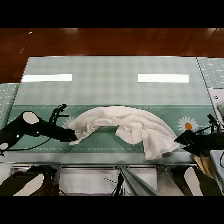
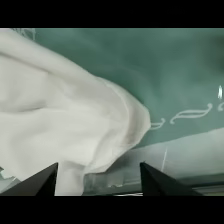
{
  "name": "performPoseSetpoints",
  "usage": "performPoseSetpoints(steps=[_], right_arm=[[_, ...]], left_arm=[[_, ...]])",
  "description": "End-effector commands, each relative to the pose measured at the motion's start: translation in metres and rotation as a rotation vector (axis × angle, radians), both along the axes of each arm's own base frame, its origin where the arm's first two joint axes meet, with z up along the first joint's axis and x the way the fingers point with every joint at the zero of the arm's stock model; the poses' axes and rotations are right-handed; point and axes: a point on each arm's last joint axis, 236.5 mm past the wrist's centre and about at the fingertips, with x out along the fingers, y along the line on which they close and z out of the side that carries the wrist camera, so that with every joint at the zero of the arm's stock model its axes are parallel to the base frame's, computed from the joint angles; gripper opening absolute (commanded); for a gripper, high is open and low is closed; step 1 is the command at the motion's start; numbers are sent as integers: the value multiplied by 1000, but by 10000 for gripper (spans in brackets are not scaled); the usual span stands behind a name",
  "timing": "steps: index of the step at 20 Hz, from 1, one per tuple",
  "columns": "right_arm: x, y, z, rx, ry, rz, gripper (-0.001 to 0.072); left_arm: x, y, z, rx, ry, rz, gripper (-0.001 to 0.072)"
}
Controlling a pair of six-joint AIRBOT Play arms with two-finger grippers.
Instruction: Fold the shirts.
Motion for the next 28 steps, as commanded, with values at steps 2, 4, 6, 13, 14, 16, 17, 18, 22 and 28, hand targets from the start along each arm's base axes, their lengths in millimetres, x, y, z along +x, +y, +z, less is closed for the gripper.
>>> performPoseSetpoints(steps=[2, 4, 6, 13, 14, 16, 17, 18, 22, 28], right_arm=[[1, -10, -11, -135, 62, -46, 583], [6, -5, -14, -161, 66, -60, 583], [4, 8, -24, -142, 106, -54, 557], [37, 24, 3, -137, 13, 243, 32], [47, 11, 22, -191, -16, 292, 32], [79, -15, 75, -323, -142, 354, 31], [100, -23, 110, -384, -246, 361, 31], [119, -27, 147, -433, -363, 358, 31], [168, -32, 329, -607, -914, 234, 30], [142, -22, 459, -664, -1216, 156, 30]], left_arm=[[18, -8, 15, -36, -45, 13, 23], [32, -9, 26, -41, -83, 7, 23], [45, -9, 38, -45, -122, 3, 23], [99, -8, 87, -50, -293, 12, 23], [109, -7, 99, -50, -332, 16, 23], [130, -3, 136, -52, -437, 25, 23], [138, -1, 158, -53, -493, 24, 23], [147, 0, 185, -54, -565, 23, 23], [169, 9, 338, -50, -959, 60, 23], [111, 12, 537, -47, -1473, 79, 23]])
